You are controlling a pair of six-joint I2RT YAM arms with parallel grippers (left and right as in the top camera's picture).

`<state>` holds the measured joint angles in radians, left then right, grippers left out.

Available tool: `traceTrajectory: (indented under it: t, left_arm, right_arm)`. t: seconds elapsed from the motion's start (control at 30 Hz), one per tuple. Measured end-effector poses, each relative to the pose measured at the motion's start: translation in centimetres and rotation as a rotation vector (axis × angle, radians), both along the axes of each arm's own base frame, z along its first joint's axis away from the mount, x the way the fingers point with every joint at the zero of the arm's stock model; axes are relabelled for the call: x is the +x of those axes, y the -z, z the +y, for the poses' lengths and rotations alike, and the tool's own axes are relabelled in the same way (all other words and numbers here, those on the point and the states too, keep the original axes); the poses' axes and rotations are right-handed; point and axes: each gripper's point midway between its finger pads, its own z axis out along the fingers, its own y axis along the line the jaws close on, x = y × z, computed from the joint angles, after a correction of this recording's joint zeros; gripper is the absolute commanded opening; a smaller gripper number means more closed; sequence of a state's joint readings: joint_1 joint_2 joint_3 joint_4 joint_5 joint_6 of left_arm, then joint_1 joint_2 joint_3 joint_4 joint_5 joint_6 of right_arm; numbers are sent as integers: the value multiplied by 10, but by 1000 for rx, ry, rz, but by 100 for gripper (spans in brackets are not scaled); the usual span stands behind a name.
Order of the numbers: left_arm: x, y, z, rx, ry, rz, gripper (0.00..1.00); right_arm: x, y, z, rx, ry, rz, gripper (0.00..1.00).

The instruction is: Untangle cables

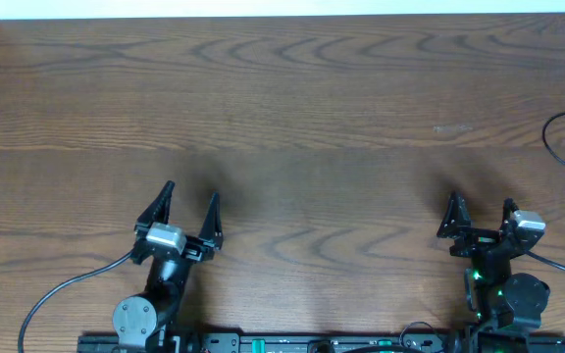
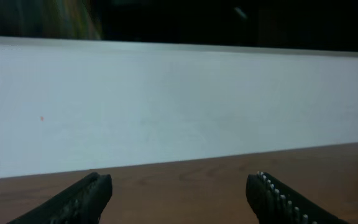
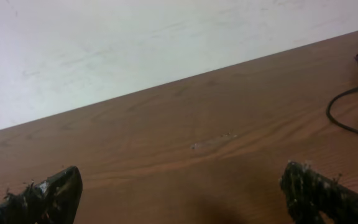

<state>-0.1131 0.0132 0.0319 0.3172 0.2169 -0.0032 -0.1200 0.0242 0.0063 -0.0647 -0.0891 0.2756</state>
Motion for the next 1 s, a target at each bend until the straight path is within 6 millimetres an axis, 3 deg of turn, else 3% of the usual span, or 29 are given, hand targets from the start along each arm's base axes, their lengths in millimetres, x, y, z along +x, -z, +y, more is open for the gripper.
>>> traceTrajectory:
  t: [0.33, 0.73, 1.0]
  left_arm:
    - [11, 29, 21, -15, -126, 99, 75]
    - [14, 87, 32, 20, -187, 332, 75]
    - [13, 91, 32, 24, -189, 353, 75]
  right_arm:
    - [0, 0, 0, 0, 0, 0, 99]
    - [0, 0, 0, 0, 0, 0, 99]
    - [0, 0, 0, 2, 1, 0, 99]
